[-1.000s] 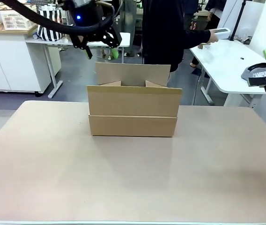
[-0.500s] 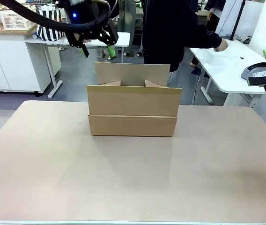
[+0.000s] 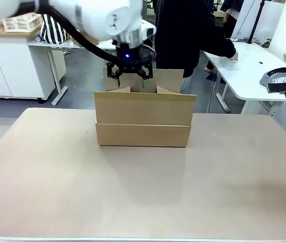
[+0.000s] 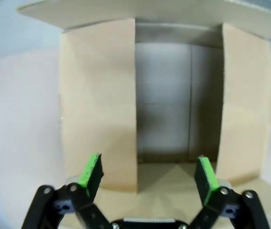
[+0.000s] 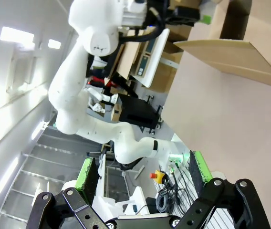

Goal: Pack the gift set into the box.
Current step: Place both hands on the side flaps of the Package Box and spread them outward.

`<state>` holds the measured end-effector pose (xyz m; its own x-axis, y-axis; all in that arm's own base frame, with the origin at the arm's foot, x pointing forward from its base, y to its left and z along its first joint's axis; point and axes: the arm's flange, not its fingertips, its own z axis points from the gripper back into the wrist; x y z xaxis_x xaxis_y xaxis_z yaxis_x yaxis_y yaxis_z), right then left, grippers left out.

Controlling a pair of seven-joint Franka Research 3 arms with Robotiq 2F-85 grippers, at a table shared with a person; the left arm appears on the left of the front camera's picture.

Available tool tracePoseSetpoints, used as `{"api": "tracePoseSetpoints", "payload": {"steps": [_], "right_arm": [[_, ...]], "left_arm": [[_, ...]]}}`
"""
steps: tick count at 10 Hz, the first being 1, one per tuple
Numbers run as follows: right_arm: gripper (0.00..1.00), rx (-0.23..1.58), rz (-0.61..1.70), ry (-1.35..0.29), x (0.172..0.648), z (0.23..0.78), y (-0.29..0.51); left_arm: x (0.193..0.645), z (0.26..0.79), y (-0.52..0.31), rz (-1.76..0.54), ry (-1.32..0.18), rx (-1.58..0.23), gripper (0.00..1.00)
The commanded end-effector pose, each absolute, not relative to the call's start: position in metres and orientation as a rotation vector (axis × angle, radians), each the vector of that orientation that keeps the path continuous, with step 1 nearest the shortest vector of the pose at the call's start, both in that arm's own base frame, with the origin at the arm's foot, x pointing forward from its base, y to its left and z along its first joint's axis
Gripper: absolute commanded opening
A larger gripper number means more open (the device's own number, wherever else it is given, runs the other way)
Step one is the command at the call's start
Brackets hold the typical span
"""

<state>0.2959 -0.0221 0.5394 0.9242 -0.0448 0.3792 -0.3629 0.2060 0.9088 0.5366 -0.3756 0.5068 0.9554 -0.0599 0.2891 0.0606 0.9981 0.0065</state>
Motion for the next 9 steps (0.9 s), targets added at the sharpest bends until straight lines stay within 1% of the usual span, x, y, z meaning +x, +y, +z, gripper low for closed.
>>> {"api": "tracePoseSetpoints", "payload": {"steps": [1, 3, 7, 9], "right_arm": [[1.00, 1.372, 0.248, -0.385, 0.299, 0.541, -0.021], [1.00, 1.372, 0.248, -0.385, 0.299, 0.541, -0.021], [1.00, 1.372, 0.248, -0.385, 0.299, 0.541, -0.021], [1.00, 1.372, 0.248, -0.385, 0.299, 0.541, -0.021]], "left_arm": [[0.556, 0.515, -0.403, -0.020, -0.254, 0.108, 1.00], [0.561, 0.497, -0.413, 0.073, -0.253, 0.218, 1.00], [0.563, 0.468, -0.422, 0.179, -0.271, 0.445, 1.00], [0.566, 0.458, -0.423, 0.187, -0.266, 0.514, 1.00]]}}
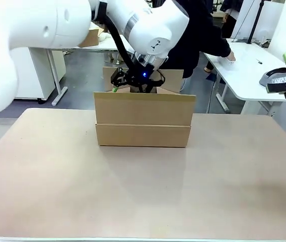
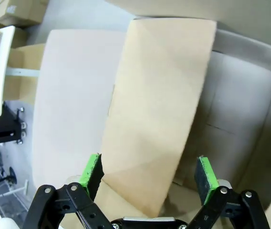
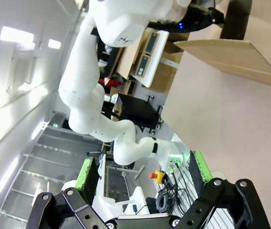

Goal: Pack the gift set into the box.
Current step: Place both hands on the side flaps of the Package Box and spread them outward.

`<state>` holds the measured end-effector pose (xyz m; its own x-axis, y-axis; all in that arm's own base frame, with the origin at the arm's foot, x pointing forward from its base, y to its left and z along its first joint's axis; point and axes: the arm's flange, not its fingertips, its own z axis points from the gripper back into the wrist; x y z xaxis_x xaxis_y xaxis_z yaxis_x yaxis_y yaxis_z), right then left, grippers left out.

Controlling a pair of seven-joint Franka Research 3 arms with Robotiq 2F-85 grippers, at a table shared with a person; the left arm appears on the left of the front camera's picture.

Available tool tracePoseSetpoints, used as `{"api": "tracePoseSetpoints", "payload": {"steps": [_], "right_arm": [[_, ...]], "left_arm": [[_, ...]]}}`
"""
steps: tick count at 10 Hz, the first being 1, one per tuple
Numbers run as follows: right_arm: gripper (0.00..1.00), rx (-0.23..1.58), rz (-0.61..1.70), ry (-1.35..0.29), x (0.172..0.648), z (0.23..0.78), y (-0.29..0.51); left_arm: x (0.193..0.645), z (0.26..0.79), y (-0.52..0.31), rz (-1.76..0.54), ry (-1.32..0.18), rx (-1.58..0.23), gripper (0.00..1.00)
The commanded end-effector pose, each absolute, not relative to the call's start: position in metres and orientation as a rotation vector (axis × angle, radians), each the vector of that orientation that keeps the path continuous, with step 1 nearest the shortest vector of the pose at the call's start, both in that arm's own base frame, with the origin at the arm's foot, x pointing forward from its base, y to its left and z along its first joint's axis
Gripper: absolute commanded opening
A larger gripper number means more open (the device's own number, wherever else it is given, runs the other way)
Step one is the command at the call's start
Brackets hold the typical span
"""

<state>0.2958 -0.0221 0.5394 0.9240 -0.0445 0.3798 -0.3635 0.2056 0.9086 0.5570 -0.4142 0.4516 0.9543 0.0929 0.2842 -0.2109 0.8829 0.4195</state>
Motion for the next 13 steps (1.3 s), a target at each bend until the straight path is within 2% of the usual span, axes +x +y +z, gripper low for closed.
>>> {"api": "tracePoseSetpoints", "payload": {"steps": [1, 13], "right_arm": [[1.00, 1.372, 0.248, -0.385, 0.299, 0.541, -0.021], [1.00, 1.372, 0.248, -0.385, 0.299, 0.541, -0.021]], "left_arm": [[0.568, 0.452, -0.424, 0.177, -0.270, 0.534, 1.00], [0.594, 0.398, -0.412, 0.101, -0.209, 0.549, 1.00]]}}
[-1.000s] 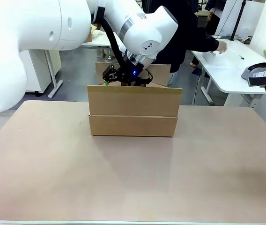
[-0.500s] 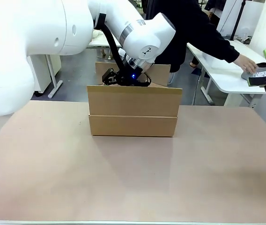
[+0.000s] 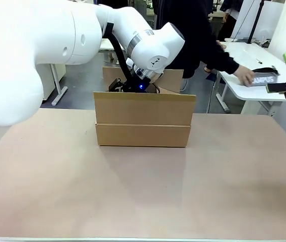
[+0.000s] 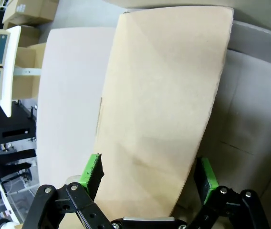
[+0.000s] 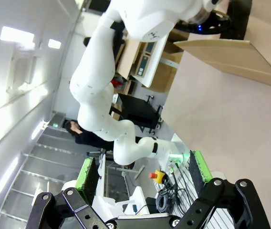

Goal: Pack the gift set into the box.
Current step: Place both hands on the side flaps of the Package Box and spread them outward.

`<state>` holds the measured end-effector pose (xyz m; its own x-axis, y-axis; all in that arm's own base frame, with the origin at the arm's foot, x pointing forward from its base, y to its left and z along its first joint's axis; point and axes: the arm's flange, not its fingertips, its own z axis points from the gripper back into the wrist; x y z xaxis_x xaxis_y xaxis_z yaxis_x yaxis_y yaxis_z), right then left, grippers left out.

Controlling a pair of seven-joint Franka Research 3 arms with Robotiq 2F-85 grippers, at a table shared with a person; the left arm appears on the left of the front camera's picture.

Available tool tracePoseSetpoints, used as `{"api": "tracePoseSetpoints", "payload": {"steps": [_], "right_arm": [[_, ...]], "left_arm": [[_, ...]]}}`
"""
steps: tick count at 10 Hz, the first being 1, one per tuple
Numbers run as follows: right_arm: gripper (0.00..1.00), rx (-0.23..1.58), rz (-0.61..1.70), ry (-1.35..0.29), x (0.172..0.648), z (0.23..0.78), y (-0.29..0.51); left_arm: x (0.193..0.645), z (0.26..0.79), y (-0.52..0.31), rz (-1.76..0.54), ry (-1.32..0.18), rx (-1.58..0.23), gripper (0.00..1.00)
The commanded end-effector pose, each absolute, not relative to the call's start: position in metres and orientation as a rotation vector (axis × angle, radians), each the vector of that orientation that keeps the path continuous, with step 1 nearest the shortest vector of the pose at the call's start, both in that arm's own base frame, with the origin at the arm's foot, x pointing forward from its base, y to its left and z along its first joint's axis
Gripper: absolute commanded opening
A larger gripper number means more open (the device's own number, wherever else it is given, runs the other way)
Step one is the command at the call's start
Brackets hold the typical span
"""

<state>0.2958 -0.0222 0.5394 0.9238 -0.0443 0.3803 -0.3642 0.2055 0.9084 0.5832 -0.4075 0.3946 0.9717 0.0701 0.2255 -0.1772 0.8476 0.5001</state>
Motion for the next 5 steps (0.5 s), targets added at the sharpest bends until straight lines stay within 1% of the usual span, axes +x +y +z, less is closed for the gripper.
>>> {"api": "tracePoseSetpoints", "payload": {"steps": [1, 3, 5], "right_arm": [[1.00, 1.372, 0.248, -0.385, 0.2994, 0.5410, -0.0209], [1.00, 1.372, 0.248, -0.385, 0.2994, 0.5410, -0.0209], [1.00, 1.372, 0.248, -0.385, 0.2994, 0.5410, -0.0209]], "left_arm": [[0.5957, 0.3949, -0.4125, 0.104, -0.201, 0.559, 1.00], [0.5942, 0.3994, -0.4102, 0.119, -0.197, 0.568, 1.00], [0.5945, 0.4019, -0.4042, 0.163, -0.167, 0.633, 1.00]]}}
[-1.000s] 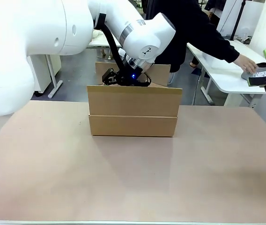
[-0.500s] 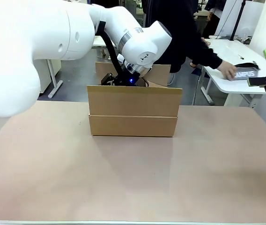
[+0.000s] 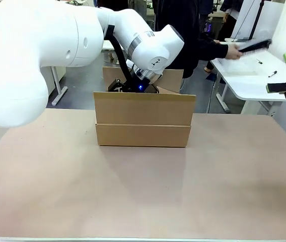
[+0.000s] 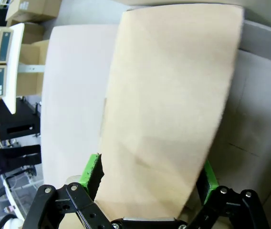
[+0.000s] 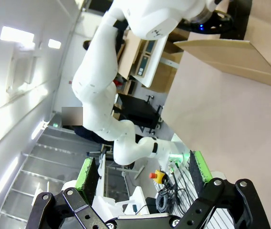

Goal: Pack the gift set into the box.
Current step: Place both hands on the side flaps of the Package Box and spread them outward.

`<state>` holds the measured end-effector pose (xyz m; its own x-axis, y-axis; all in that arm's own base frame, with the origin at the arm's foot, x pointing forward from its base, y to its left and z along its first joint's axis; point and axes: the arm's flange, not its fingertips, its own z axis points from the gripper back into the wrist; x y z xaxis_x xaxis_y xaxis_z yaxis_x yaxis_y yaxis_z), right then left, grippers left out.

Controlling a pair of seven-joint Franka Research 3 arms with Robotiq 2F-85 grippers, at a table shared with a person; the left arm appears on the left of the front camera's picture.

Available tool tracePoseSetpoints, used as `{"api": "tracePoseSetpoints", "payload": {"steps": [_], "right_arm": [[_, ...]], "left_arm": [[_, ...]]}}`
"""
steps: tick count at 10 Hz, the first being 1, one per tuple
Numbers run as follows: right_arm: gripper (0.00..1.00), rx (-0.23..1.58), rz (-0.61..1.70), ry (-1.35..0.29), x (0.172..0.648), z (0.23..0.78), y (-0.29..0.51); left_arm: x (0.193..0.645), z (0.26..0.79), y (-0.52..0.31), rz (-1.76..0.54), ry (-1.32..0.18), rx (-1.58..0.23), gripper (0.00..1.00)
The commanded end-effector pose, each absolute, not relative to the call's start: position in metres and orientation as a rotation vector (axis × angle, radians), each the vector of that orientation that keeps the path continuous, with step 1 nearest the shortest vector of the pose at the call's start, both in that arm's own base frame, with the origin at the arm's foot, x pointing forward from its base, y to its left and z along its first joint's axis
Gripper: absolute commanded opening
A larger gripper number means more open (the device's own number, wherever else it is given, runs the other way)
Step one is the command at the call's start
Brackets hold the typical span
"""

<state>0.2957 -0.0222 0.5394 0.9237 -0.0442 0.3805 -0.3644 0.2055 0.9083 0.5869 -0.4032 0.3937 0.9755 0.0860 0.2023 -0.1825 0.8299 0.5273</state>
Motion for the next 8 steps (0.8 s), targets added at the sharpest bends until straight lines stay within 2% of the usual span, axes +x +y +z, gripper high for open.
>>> {"api": "tracePoseSetpoints", "payload": {"steps": [1, 4, 8], "right_arm": [[1.00, 1.372, 0.248, -0.385, 0.299, 0.541, -0.021], [1.00, 1.372, 0.248, -0.385, 0.299, 0.541, -0.021], [1.00, 1.372, 0.248, -0.385, 0.299, 0.541, -0.021]], "left_arm": [[0.593, 0.403, -0.398, 0.168, -0.139, 0.673, 1.00], [0.589, 0.409, -0.374, 0.207, -0.100, 0.738, 1.00], [0.572, 0.435, -0.359, 0.220, -0.142, 0.684, 1.00]]}}
